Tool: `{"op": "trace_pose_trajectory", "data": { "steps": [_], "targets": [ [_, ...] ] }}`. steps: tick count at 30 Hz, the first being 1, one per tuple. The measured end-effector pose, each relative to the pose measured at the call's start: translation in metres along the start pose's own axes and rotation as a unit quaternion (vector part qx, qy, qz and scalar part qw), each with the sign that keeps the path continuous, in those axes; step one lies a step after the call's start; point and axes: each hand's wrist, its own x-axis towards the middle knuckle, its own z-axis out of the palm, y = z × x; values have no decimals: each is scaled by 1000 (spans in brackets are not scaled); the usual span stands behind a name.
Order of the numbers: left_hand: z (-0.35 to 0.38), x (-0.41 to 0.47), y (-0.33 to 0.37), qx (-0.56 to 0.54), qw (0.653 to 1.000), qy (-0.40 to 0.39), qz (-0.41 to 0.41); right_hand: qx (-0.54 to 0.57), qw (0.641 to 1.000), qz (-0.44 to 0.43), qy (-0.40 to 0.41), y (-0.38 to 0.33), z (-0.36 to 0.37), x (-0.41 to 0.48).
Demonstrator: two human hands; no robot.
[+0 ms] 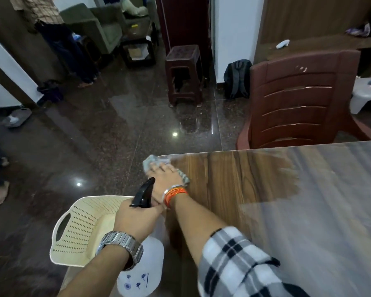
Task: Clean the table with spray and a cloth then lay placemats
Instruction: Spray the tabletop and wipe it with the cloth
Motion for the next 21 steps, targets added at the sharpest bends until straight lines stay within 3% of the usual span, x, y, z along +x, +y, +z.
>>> {"op": "trace_pose_trajectory", "data": {
  "steps": [2,4,6,8,11,12,14,16,18,21],
  "targets": [
    [3,2,4,25,999,-21,14,-11,998,-57,-37,-2,1,5],
    [7,3,8,39,998,-39,25,-3,999,-37,-6,22,-2,3],
    [11,4,10,34,998,-53,25,37,995,76,48,66,-7,-8],
    [16,1,12,23,998,-60,25,73,967,209,125,123,-22,-34],
    [19,-5,17,12,997,-72,27,151,878,431,146,210,-49,-107],
    [19,-8,19,7,997,-79,20,133,844,492,167,230,-55,-130],
    [20,-11,20,0,996,-88,13,64,817,543,185,246,-60,-153],
    [22,-16,20,-4,995,-96,15,44,825,538,166,232,-56,-148],
    [23,-23,18,-1,994,-106,23,34,859,492,138,189,-48,-138],
    [22,-31,18,1,994,-102,32,11,961,260,97,88,-27,-129]
  ]
}}
